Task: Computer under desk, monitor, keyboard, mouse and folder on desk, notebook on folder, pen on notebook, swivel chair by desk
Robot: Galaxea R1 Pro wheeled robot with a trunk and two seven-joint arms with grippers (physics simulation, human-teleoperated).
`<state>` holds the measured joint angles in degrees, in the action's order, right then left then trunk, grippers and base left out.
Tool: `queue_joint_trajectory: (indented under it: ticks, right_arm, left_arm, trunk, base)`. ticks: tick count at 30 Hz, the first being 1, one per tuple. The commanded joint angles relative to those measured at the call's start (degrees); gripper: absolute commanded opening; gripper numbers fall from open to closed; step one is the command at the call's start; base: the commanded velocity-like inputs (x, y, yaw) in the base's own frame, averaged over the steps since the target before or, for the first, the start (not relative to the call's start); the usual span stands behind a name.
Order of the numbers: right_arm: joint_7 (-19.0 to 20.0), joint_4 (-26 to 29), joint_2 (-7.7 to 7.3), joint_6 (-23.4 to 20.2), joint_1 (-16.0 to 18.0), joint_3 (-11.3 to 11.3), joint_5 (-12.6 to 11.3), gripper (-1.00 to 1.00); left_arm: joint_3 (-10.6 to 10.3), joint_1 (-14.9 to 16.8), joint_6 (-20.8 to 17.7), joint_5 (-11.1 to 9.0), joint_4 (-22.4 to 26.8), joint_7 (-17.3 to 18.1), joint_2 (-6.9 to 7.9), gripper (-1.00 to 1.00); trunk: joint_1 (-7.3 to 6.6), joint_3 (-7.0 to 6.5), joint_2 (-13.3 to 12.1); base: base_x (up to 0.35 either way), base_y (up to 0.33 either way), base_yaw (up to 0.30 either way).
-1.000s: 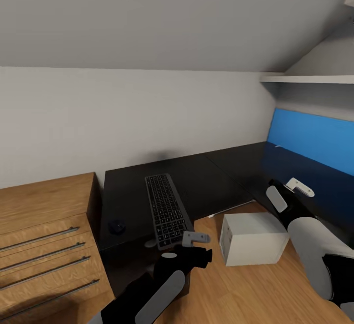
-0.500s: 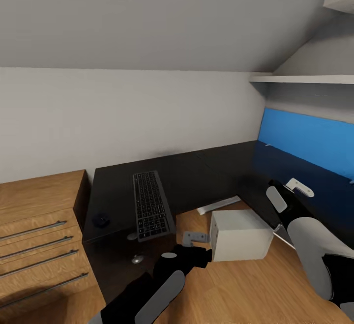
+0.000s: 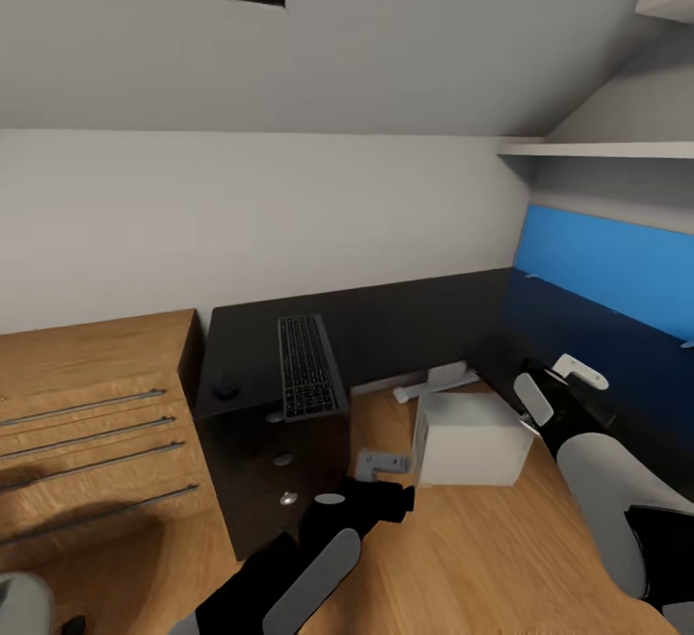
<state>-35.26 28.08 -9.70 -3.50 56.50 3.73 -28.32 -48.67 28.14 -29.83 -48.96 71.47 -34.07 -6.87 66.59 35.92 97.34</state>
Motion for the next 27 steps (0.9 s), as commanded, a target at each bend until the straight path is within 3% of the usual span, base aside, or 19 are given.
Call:
queue_joint_trajectory:
  ticks: [1,13,14,17,18,21,22,23,27]
  right_arm:
    - [-0.2,0.1,0.06,-0.4,0.0,0.0,0.0,1.00]
    - [-0.2,0.1,1.04,-0.4,-0.3,-0.1,1.1,1.00]
    - [-0.2,0.1,1.43,-0.4,-0.4,-0.1,2.8,1.00]
    - [-0.2,0.1,2.18,-0.4,-0.5,-0.1,4.6,1.00]
    - [-0.2,0.1,2.94,-0.3,-1.1,-0.1,6.8,1.00]
    - [-0.2,0.2,3.31,-0.3,-1.9,-0.1,8.7,1.00]
    - [-0.1,0.3,3.69,-0.3,-3.0,-0.4,12.0,1.00]
    - [-0.1,0.3,4.07,0.0,-3.4,-0.5,13.4,1.00]
    - [-0.3,0.2,5.80,3.3,-4.1,-0.7,15.9,1.00]
  left_arm:
    - [0.0,0.1,0.0,-0.5,0.1,-0.5,0.00,1.00]
    - [1.6,0.1,0.0,-0.5,0.5,-0.6,0.03,1.00]
    - [2.3,0.1,0.3,-0.4,0.6,-0.9,0.00,1.00]
    - [2.5,0.1,1.2,-0.4,0.5,-1.2,-0.03,1.00]
    - [2.6,0.1,2.0,-0.4,0.4,-1.4,-0.01,1.00]
    - [2.7,0.1,2.2,-0.4,0.4,-1.6,0.00,1.00]
    - [3.6,0.1,2.4,-0.4,0.2,-2.8,0.01,1.00]
    - [4.3,0.1,2.4,-0.5,0.1,-3.6,-0.02,1.00]
    - [5.5,0.1,2.5,-0.5,-0.6,-5.2,-0.14,1.00]
  trunk:
    - [-0.04,0.13,0.0]
    - [-0.04,0.95,0.0]
    - [0.18,1.20,0.4]
    - [0.84,1.95,1.6]
    - [1.06,2.18,2.0]
    - [1.72,2.83,3.2]
    - [1.94,3.02,3.6]
    - [2.16,3.21,4.0]
    - [3.04,3.94,5.7]
  base:
    - [-0.263,-0.040,0.158]
    - [-0.070,-0.011,0.162]
    - [-0.003,0.000,0.163]
    - [-0.002,0.000,0.163]
    - [-0.001,0.000,0.133]
    - [0.000,0.000,0.086]
    - [0.000,0.000,0.028]
    - [0.000,0.000,0.018]
    - [0.000,0.000,0.008]
